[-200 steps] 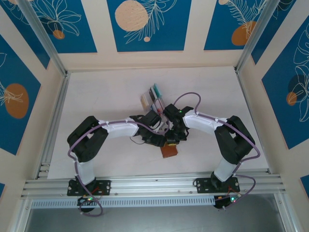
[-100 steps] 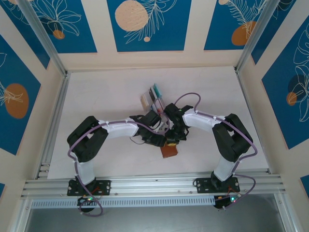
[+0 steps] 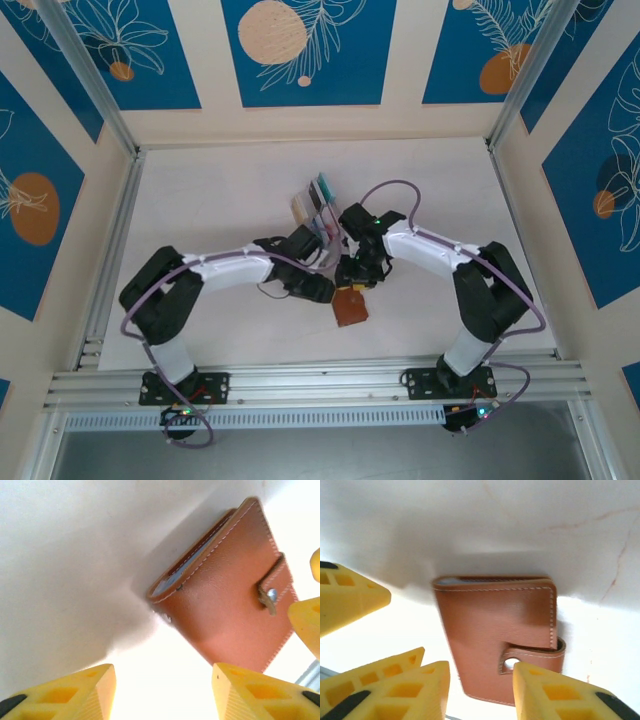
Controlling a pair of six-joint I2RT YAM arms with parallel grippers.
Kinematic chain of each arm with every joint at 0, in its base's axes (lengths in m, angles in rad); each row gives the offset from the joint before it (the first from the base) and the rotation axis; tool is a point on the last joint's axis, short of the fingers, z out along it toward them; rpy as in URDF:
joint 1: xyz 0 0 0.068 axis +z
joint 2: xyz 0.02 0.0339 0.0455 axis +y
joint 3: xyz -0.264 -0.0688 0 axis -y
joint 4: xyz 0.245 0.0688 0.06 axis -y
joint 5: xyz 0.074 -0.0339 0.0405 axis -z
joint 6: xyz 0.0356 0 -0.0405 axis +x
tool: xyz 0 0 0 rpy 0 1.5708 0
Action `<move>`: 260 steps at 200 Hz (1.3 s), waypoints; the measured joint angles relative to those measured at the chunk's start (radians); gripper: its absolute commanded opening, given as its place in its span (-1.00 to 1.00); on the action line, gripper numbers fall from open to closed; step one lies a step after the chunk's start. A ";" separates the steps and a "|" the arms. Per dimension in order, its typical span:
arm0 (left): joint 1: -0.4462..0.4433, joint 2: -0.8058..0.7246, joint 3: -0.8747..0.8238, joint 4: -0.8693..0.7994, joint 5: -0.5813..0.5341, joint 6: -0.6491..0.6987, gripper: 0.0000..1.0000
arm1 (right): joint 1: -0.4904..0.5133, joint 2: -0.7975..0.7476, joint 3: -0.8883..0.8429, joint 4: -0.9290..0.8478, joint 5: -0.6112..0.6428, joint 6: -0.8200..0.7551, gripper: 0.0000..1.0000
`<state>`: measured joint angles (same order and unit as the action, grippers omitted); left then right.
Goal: Put the credit cards into the card holder
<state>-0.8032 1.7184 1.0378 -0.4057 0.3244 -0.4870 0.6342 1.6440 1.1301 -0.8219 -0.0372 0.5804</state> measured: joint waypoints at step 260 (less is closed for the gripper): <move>0.568 -0.276 -0.836 1.419 -0.890 0.549 0.99 | -0.546 -0.326 -0.744 1.314 0.448 -0.417 0.99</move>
<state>-0.2348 1.4422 0.2020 1.0138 -0.5655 0.0624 0.0879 1.3178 0.3859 0.4919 0.4110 0.1631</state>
